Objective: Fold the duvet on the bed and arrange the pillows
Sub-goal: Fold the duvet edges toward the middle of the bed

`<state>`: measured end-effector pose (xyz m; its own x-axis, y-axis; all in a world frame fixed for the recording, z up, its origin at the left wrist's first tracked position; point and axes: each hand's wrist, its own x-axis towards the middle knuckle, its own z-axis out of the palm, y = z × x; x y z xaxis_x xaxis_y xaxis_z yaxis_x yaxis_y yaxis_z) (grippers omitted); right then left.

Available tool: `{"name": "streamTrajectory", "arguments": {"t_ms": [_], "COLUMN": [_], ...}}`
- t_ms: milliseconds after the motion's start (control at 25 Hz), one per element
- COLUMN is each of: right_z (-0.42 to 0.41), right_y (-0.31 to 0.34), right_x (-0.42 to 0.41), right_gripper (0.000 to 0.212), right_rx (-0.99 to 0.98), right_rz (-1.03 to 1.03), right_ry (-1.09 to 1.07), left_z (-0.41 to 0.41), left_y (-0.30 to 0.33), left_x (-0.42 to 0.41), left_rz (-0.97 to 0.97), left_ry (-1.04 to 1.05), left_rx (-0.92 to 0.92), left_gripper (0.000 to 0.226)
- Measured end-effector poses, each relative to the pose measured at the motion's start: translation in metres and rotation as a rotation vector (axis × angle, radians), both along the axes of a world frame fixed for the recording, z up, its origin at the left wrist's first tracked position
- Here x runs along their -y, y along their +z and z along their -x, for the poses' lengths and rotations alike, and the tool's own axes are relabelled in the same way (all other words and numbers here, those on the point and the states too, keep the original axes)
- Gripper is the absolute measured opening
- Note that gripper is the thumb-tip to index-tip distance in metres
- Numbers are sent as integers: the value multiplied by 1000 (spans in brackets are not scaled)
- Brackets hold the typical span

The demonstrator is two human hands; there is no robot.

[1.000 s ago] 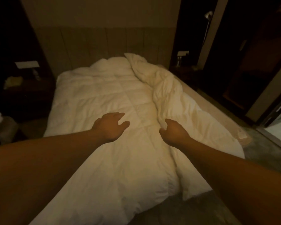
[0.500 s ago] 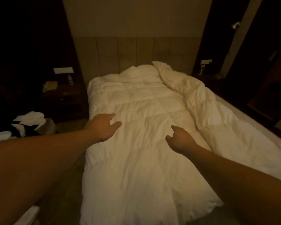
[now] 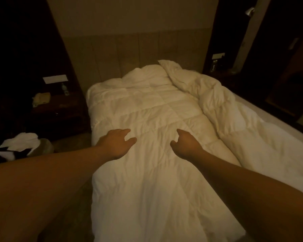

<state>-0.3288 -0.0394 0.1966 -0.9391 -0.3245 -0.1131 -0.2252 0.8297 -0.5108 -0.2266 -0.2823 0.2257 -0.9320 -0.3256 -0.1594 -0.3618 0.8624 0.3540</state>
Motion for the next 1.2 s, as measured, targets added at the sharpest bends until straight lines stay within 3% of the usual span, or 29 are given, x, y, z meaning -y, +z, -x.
{"name": "streamTrajectory", "arguments": {"t_ms": [280, 400, 800, 960, 1080, 1200], "right_z": [25, 28, 70, 113, 135, 152], "right_y": [-18, -32, -137, -224, -292, -351], "right_x": [-29, -59, -262, -342, -384, -408], "right_gripper": [63, 70, 65, 62, 56, 47], "right_rx": [28, 61, 203, 361, 594, 693], "right_rz": [-58, -97, -9, 358, 1001, 1624], "right_ry": [-275, -416, -777, -1049, -1462, -1612], "left_z": [102, 145, 261, 317, 352, 380], "left_y": [-15, -28, -133, -216, -283, -343], "left_x": [-11, -34, -269, -387, -453, -494], "left_rz": [24, 28, -142, -409, -687, -883], "left_ry": [-293, -423, -663, -468, -191, -5], "left_rx": [-2, 21, 185, 326, 463, 562], "left_gripper": [69, 68, 67, 58, 53, 32]}}
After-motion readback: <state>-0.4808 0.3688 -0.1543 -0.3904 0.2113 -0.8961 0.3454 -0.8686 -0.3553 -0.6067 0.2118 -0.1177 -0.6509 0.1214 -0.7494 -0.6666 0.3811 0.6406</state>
